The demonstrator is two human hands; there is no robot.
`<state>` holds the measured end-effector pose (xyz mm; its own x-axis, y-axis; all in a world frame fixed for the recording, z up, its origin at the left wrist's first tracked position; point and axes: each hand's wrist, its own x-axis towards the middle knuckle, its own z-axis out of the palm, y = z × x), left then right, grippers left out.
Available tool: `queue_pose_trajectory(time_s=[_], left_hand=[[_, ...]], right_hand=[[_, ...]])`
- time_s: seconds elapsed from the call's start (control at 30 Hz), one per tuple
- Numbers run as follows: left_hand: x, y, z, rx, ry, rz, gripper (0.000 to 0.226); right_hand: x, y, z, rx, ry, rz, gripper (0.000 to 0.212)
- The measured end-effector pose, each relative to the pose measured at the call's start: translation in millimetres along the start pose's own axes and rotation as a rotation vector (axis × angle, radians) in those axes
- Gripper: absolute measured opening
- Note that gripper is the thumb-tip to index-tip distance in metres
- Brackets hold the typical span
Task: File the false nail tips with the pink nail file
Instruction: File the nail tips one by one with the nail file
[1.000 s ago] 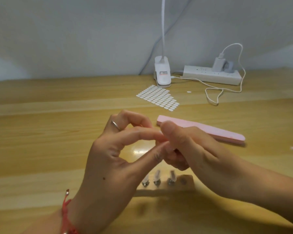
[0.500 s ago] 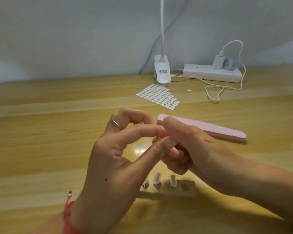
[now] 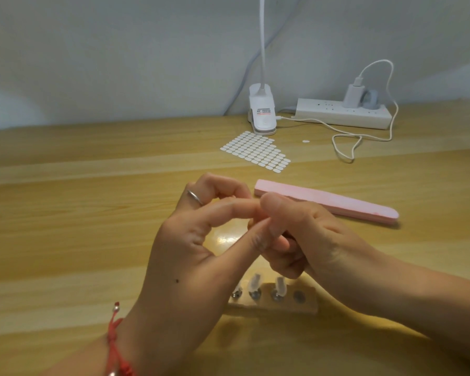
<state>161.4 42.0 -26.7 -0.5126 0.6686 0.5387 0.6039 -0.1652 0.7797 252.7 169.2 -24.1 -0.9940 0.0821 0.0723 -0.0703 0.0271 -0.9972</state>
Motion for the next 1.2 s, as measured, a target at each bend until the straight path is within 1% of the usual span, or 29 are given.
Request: queue_pose_trajectory(time_s=[0.03, 0.1, 0.23, 0.27, 0.33, 0.5, 0.57, 0.63, 0.67, 0.7, 0.73, 0.77, 0.83, 0.9, 0.93, 0.97, 1.0, 1.03, 1.07, 1.1, 1.13, 1.17, 1.2], left_hand=[[0, 1, 0, 0.004, 0.003, -0.006, 0.007], [1, 3, -1, -0.022, 0.002, -0.030, 0.012], [1, 2, -3, -0.065, -0.064, -0.053, 0.013], [1, 2, -4, -0.069, -0.074, -0.054, 0.013], [1, 1, -4, -0.067, -0.085, -0.057, 0.013], [1, -1, -4, -0.064, -0.095, -0.070, 0.015], [2, -2, -4, -0.070, -0.094, -0.077, 0.014], [2, -2, -5, -0.069, -0.093, -0.081, 0.013], [2, -3, -5, -0.067, -0.094, -0.082, 0.013], [3, -3, -6, -0.060, -0.093, -0.085, 0.012], [3, -3, -6, -0.051, -0.091, -0.089, 0.012], [3, -4, -6, -0.044, -0.089, -0.094, 0.012], [2, -4, -5, -0.047, -0.090, -0.109, 0.012], [2, -4, -5, -0.063, -0.084, -0.117, 0.010], [2, -6, -5, -0.079, -0.073, -0.128, 0.011], [3, -7, -6, -0.108, -0.056, -0.153, 0.014], [3, -10, -8, -0.142, -0.035, -0.184, 0.019], [3, -12, -8, -0.178, -0.017, -0.217, 0.022], [4, -13, -9, -0.216, 0.000, -0.252, 0.024], [4, -14, -9, -0.259, 0.015, -0.286, 0.024], [5, -15, -9, -0.307, 0.033, -0.320, 0.022], [6, -17, -9, -0.358, 0.054, -0.360, 0.023], [7, -19, -10, -0.406, 0.079, -0.402, 0.025]], right_hand=[[0, 0, 0, 0.017, -0.004, 0.018, 0.047], [-1, 0, -3, 0.037, -0.024, 0.074, 0.057], [-1, 1, -11, 0.027, -0.121, 0.129, 0.068], [-1, 0, -12, 0.027, -0.135, 0.126, 0.066], [0, -4, -10, 0.001, -0.146, 0.086, 0.048], [1, -9, -7, -0.050, -0.178, 0.051, 0.043], [0, -7, -8, -0.055, -0.156, 0.060, 0.042], [0, -4, -10, -0.004, -0.108, 0.088, 0.037], [0, -2, -11, 0.007, -0.090, 0.110, 0.043], [1, 0, -13, -0.011, -0.083, 0.141, 0.059], [0, 1, -14, -0.052, -0.079, 0.171, 0.078], [0, 1, -14, -0.102, -0.081, 0.188, 0.090], [0, -3, -17, -0.184, -0.097, 0.195, 0.094], [3, -10, -22, -0.279, -0.059, 0.145, 0.085], [4, -13, -27, -0.350, 0.002, 0.059, 0.077], [5, -12, -36, -0.470, 0.106, -0.070, 0.068], [6, -10, -47, -0.649, 0.228, -0.202, 0.061], [6, -8, -58, -0.858, 0.335, -0.282, 0.054], [7, -7, -69, -1.047, 0.401, -0.284, 0.048], [7, -4, -78, -1.192, 0.414, -0.232, 0.043], [7, -1, -84, -1.295, 0.372, -0.142, 0.042], [7, 2, -89, -1.344, 0.310, -0.055, 0.044], [7, 4, -92, -1.334, 0.265, -0.005, 0.044]])
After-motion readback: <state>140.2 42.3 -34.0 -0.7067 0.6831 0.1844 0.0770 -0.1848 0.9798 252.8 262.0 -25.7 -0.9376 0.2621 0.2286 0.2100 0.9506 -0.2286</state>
